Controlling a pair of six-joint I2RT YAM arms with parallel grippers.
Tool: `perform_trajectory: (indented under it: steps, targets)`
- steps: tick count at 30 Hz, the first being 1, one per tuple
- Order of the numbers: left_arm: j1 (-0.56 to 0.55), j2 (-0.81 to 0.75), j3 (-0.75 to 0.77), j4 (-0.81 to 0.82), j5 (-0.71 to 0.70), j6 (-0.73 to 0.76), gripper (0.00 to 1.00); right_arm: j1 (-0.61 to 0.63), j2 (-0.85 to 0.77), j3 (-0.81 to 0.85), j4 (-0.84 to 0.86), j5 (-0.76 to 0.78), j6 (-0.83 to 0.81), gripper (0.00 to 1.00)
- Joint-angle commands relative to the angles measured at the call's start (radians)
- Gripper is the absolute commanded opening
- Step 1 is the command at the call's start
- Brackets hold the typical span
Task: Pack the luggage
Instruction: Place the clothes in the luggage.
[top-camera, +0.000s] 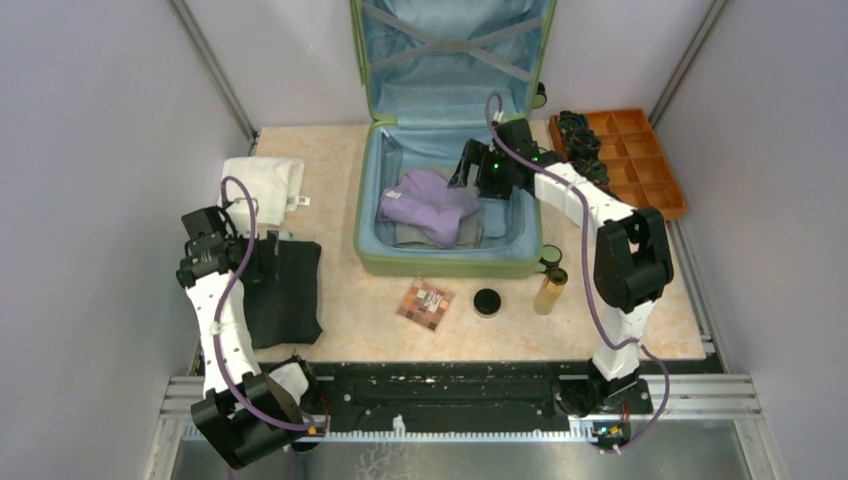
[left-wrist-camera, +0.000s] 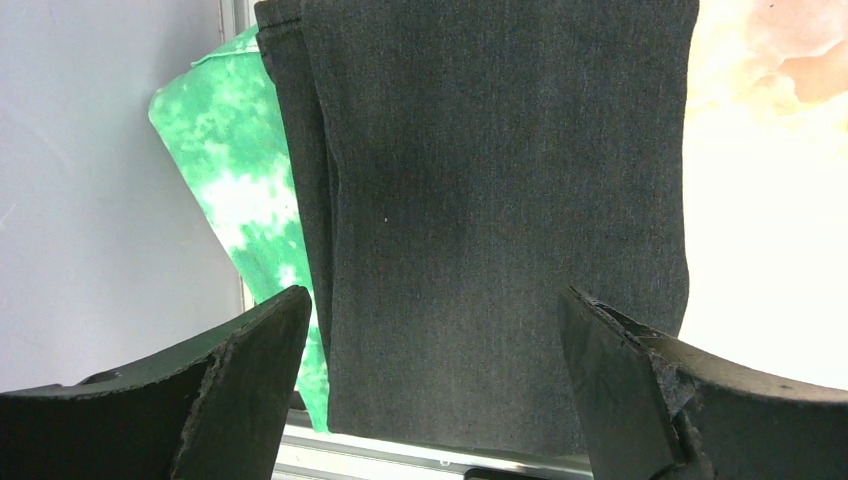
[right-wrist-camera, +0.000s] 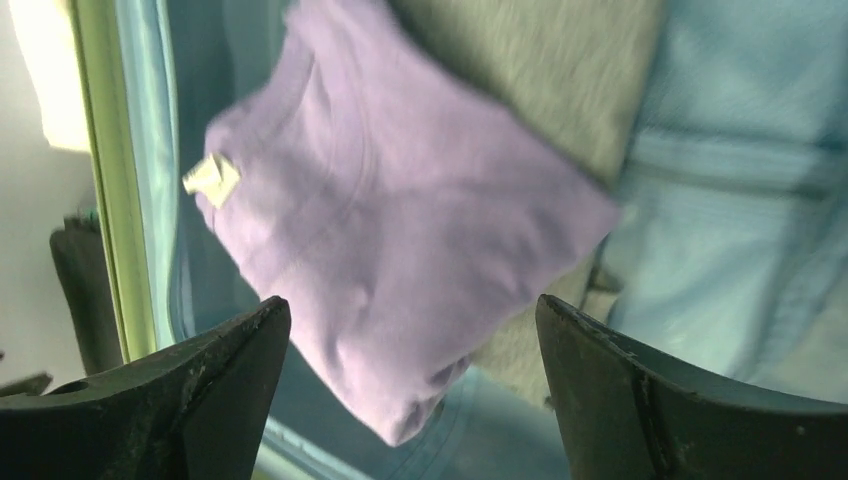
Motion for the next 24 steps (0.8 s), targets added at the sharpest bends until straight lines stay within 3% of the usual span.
perform_trajectory:
  steps: [1, 5, 11, 24]
  targets:
    - [0.006, 0.007, 0.052, 0.002, 0.023, 0.015, 0.98, -0.054, 0.032, 0.173, -0.082, 0.112, -0.06, 0.93]
    - [0.006, 0.026, 0.065, 0.001, 0.024, 0.014, 0.98, -0.066, 0.12, 0.312, -0.116, 0.128, -0.12, 0.91]
    - [0.006, 0.044, 0.066, 0.007, 0.022, 0.01, 0.98, -0.053, 0.344, 0.563, -0.2, -0.05, -0.193, 0.8]
    - [0.006, 0.051, 0.081, 0.003, 0.018, 0.02, 0.98, -0.021, 0.468, 0.566, -0.149, -0.16, -0.268, 0.75]
